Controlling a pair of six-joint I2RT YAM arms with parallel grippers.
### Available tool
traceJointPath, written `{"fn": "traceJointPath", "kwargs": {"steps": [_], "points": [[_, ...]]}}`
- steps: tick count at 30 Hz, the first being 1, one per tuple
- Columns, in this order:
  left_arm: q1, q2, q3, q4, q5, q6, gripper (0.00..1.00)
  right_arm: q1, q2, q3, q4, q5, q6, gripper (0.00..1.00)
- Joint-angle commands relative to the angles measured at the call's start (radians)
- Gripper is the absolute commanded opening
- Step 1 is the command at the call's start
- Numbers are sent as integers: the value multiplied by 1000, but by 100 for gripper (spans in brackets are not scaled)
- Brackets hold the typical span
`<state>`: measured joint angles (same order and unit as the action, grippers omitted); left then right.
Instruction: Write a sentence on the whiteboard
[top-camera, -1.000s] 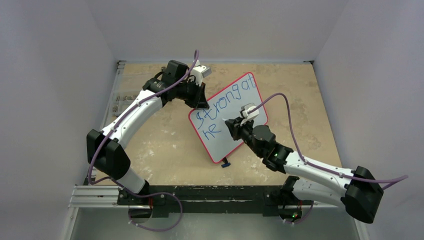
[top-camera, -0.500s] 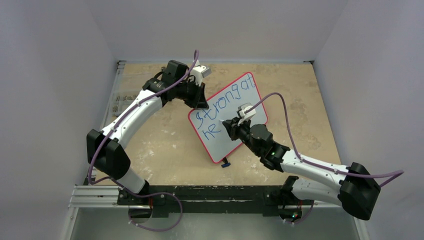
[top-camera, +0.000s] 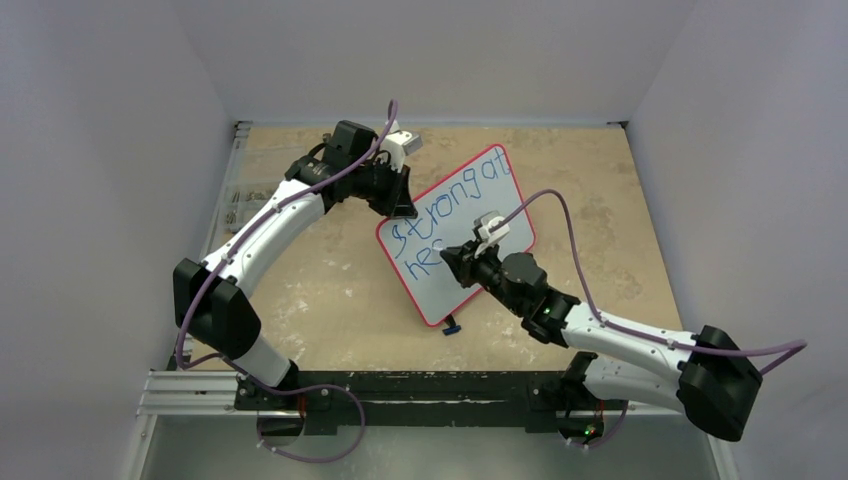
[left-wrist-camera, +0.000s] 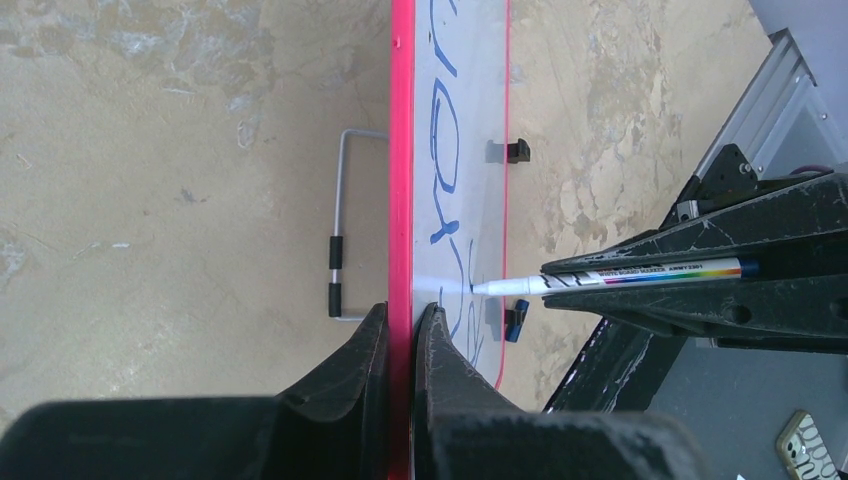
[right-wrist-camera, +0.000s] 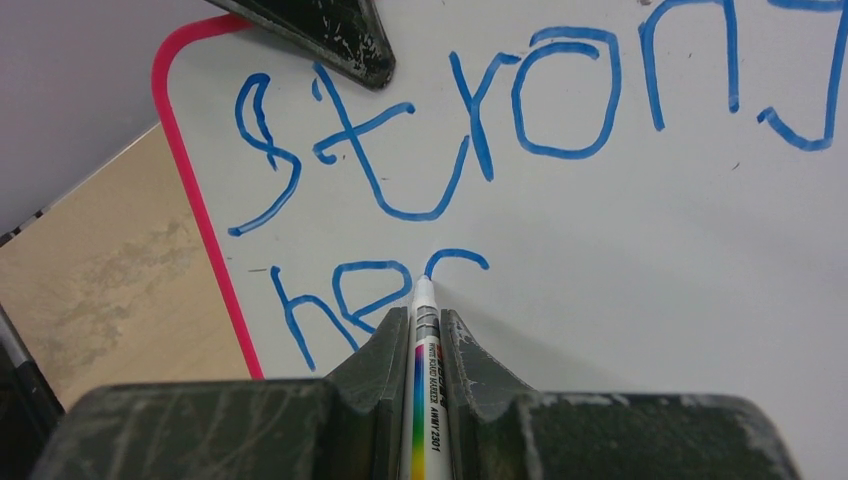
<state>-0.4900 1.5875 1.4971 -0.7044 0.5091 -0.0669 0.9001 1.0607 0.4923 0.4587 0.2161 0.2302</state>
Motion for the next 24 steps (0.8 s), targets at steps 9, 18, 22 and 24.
{"fn": "traceJointPath", "kwargs": {"steps": [9,18,22,24], "points": [[-16,16,-20,-113,-140,98,0,-3,-43,-82,-87,54,77,0],[-16,15,-20,-114,-138,97,0,-3,-56,-36,-116,166,69,0],[-16,14,-20,-114,-139,98,0,-3,-41,-6,-104,166,56,0],[-15,14,-20,-113,-138,97,0,-3,-28,10,-94,162,49,0]]}}
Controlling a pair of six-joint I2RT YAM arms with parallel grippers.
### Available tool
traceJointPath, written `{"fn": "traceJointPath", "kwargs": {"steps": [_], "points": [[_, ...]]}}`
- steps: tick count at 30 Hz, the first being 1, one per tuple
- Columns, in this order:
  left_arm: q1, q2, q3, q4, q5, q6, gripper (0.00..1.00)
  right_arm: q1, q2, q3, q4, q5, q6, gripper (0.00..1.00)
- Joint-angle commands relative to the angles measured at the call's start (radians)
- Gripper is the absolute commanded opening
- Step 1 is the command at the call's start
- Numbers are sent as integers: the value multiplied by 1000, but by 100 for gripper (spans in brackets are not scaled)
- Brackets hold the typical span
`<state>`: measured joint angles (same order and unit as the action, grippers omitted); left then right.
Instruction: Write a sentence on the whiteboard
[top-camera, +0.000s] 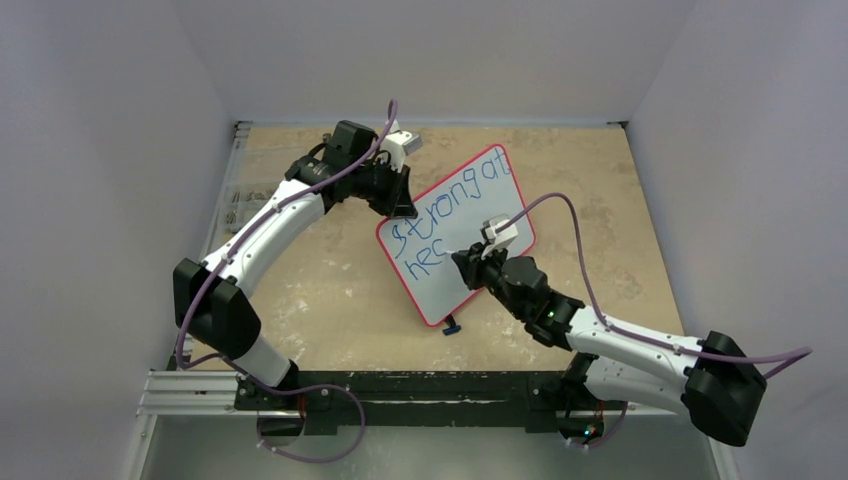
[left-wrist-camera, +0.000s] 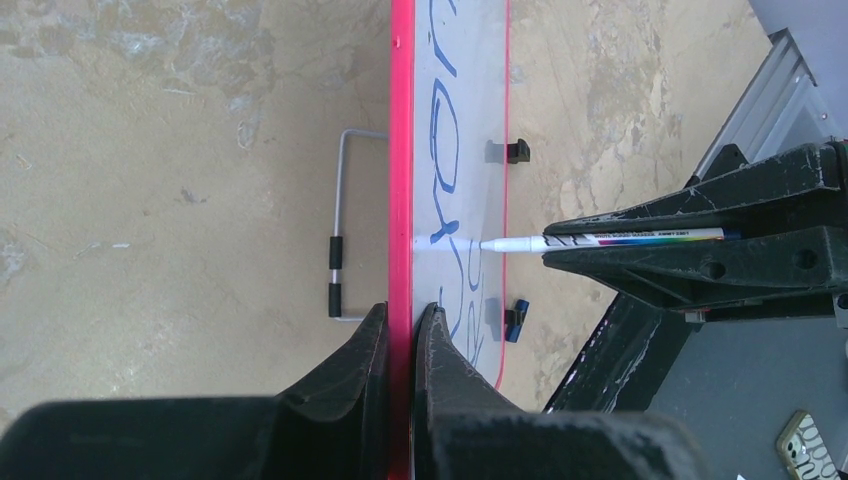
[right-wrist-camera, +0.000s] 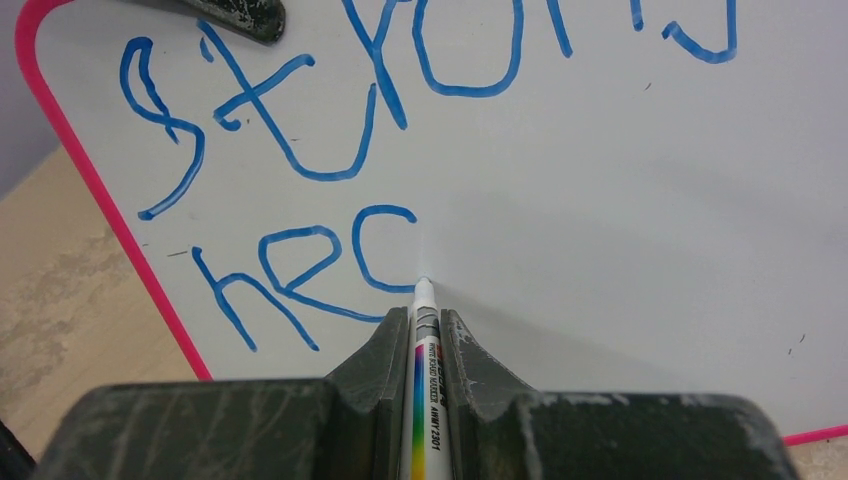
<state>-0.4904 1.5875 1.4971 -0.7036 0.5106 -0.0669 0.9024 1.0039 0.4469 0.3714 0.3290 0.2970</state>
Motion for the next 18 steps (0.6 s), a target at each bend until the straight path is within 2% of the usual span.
{"fn": "traceJointPath", "kwargs": {"steps": [1,12,18], "points": [[-16,14,-20,-114,-141,98,0,-5,35,64,-3,50,-21,0],[-15,12,-18,-113,-140,98,0,-5,86,148,14,49,-57,0],[-15,13,-19,-114,-140,97,0,-5,84,135,9,43,-49,0]]}}
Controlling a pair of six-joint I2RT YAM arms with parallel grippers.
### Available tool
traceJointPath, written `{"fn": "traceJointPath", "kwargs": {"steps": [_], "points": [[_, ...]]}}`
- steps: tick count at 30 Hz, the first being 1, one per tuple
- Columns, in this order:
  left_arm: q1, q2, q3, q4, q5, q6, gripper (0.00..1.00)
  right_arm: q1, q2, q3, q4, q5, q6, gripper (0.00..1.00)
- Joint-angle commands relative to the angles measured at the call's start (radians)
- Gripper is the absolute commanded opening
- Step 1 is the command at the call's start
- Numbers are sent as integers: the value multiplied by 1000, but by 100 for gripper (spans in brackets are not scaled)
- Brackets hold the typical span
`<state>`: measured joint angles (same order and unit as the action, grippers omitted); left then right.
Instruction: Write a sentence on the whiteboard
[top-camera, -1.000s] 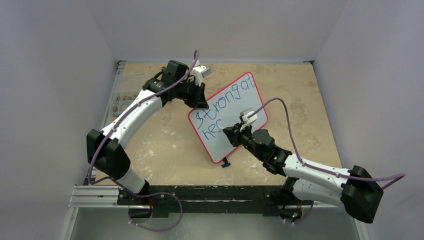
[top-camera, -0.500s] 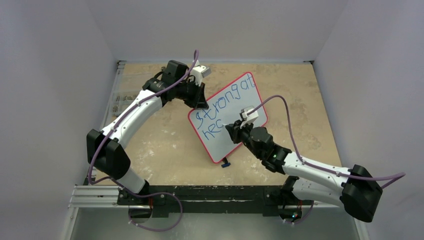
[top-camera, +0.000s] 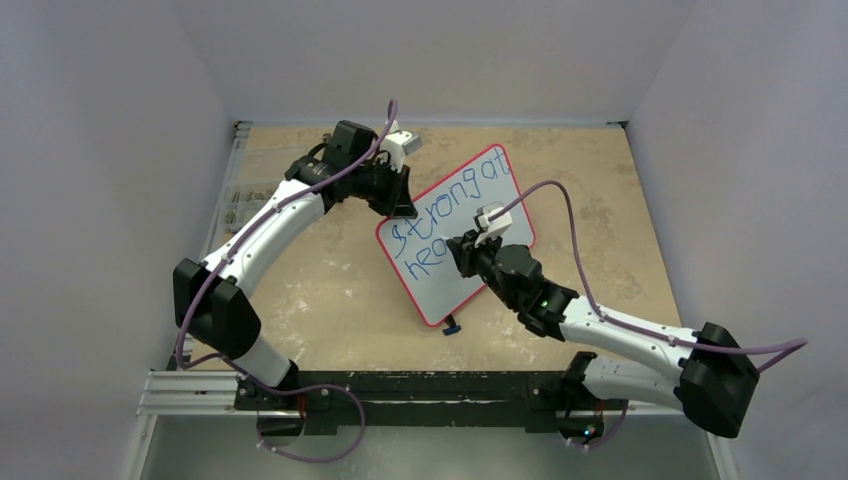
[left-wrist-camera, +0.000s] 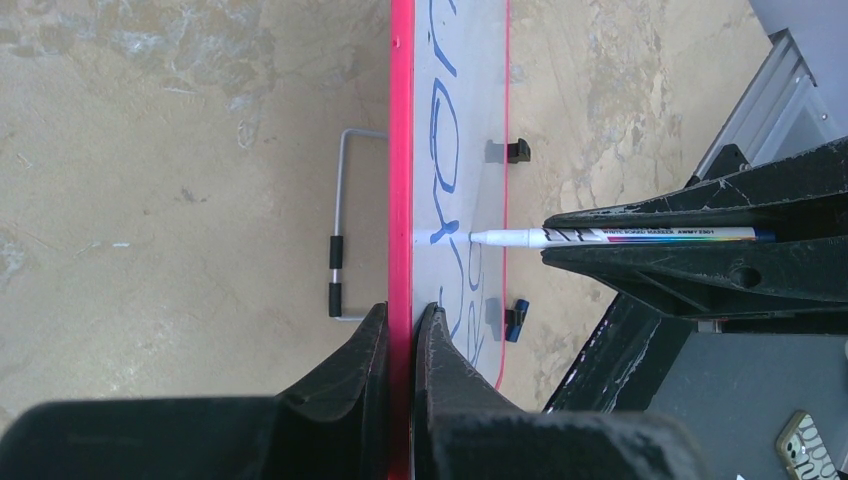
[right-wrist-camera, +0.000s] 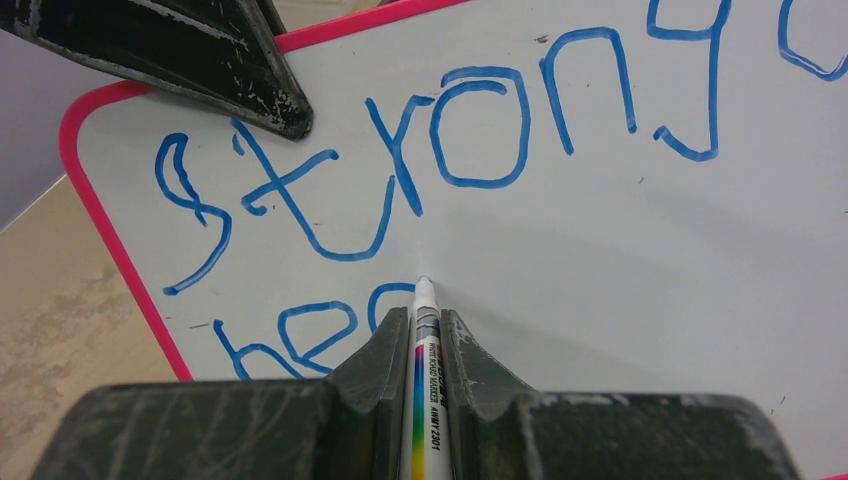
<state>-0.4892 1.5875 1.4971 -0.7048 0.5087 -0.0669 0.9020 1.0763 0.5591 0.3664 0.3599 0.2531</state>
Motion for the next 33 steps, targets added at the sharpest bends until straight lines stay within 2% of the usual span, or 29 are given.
{"fn": "traceJointPath", "kwargs": {"steps": [1,18,33], "points": [[-16,12,-18,-112,-139,98,0,-5,8,15,13,12,0,0],[-17,14,-17,-114,-136,98,0,-5,-78,-136,-31,17,72,0],[-16,9,-17,-113,-137,97,0,-4,-155,-105,-122,55,54,0]]}}
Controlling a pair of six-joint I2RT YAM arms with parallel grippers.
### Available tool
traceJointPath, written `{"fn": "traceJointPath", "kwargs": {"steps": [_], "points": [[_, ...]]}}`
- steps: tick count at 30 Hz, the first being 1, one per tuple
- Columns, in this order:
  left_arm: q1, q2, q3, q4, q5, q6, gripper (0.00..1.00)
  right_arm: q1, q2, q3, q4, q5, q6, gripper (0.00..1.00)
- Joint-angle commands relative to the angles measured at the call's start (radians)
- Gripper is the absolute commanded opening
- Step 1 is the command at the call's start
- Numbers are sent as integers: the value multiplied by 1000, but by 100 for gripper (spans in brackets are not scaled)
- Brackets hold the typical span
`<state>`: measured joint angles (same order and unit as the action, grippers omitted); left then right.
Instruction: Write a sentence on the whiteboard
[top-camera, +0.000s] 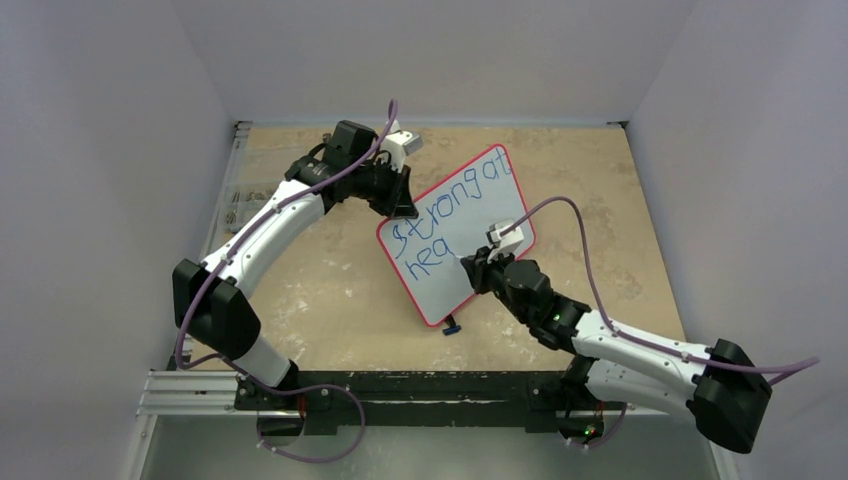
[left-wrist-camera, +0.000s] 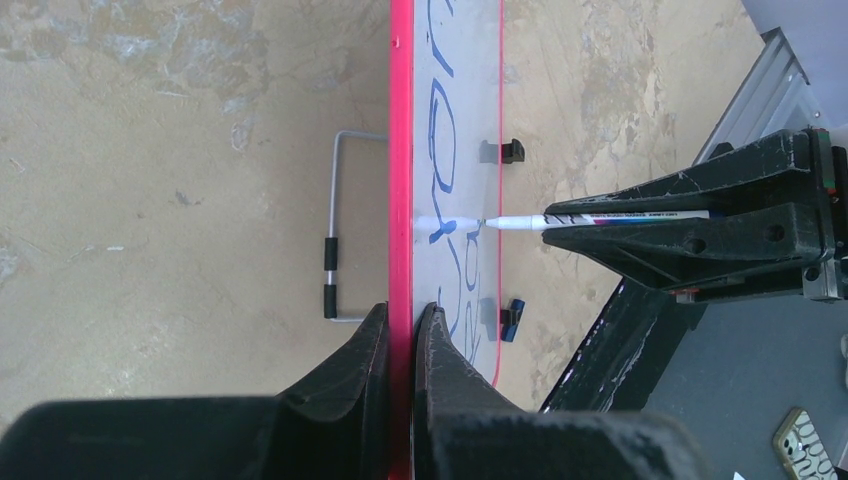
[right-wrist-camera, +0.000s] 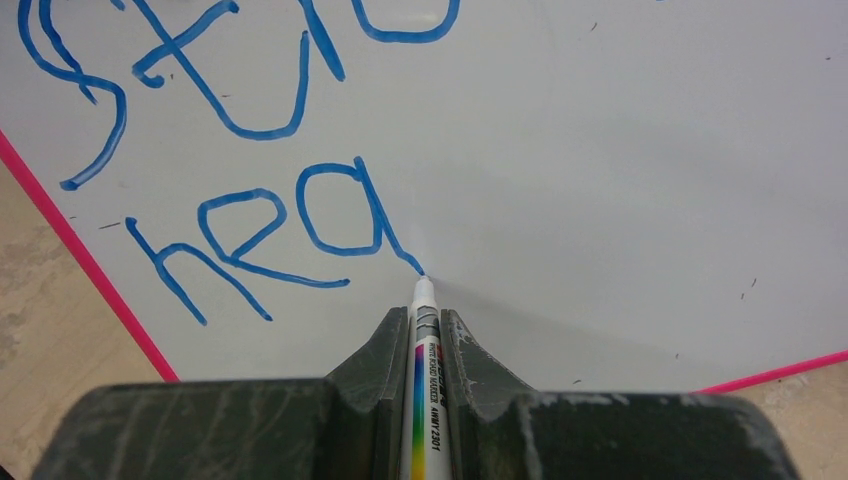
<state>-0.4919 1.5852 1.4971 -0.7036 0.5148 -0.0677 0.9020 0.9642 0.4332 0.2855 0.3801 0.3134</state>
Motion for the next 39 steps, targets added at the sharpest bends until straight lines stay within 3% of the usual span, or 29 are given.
{"fn": "traceJointPath", "kwargs": {"steps": [1,8,39], "points": [[-13,9,-17,-114,-143,98,0,-5,-54,26,-48,36,-10,0],[-14,9,-18,-115,-144,98,0,-5,-104,69,-61,59,-56,0],[-16,-1,-21,-114,-142,96,0,-35,3,118,30,38,-134,0]]}}
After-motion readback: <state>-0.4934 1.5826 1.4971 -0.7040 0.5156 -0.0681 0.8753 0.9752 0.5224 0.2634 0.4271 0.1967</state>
